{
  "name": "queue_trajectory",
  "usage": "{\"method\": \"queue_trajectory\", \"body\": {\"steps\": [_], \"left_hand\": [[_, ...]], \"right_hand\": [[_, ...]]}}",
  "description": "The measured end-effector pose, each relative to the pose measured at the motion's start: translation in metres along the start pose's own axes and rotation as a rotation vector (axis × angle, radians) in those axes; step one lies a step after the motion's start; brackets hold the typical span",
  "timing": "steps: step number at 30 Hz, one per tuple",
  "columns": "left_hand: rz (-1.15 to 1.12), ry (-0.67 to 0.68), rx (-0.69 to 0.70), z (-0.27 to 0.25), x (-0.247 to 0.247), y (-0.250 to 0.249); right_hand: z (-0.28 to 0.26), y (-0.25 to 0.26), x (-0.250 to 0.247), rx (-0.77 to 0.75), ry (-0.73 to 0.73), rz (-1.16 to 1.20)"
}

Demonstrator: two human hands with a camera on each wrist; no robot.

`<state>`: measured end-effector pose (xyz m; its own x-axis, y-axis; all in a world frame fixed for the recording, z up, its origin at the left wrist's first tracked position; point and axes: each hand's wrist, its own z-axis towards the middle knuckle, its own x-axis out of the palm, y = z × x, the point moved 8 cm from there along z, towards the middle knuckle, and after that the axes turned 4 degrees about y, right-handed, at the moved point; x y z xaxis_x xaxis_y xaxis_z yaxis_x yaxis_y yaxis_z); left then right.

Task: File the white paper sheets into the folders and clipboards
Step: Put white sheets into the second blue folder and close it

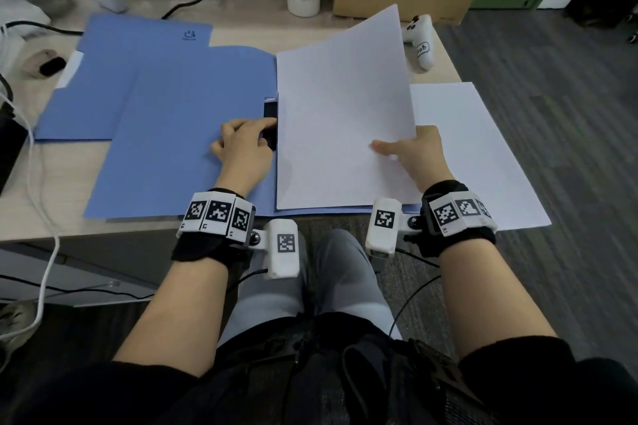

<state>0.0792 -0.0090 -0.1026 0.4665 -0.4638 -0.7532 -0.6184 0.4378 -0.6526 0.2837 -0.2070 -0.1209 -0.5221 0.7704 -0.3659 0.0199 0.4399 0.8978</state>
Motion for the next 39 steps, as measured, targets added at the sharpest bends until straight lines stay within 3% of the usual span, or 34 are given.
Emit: {"method": "queue_trajectory", "body": {"steps": [11, 15, 22, 30, 33, 36, 39], "left_hand": [[-0.031, 0.041, 0.014, 0.004, 0.011, 0.013], [0.059, 0.081, 0.087, 0.001, 0.013, 0.005], [0.297, 0.132, 0.129, 0.0, 0.021, -0.004], [0.407, 0.188, 0.153, 0.0, 0.025, -0.007], [0.403, 0.193, 0.159, 0.001, 0.025, -0.009], [0.39, 0.205, 0.191, 0.0, 0.023, -0.012], [0.374, 0.217, 0.22, -0.003, 0.015, -0.013]], "right_hand": [[-0.002, 0.002, 0.003, -0.026, 0.027, -0.106], [-0.004, 0.005, 0.002, -0.051, 0.026, -0.141], [-0.016, 0.021, 0.004, -0.072, -0.038, -0.409], [-0.027, 0.05, 0.018, -0.189, -0.11, -0.673], [-0.034, 0.064, 0.047, -0.357, -0.002, -0.563], [-0.054, 0.074, 0.092, -0.433, 0.285, -0.344], [-0.074, 0.082, 0.13, -0.476, 0.454, -0.438]]}}
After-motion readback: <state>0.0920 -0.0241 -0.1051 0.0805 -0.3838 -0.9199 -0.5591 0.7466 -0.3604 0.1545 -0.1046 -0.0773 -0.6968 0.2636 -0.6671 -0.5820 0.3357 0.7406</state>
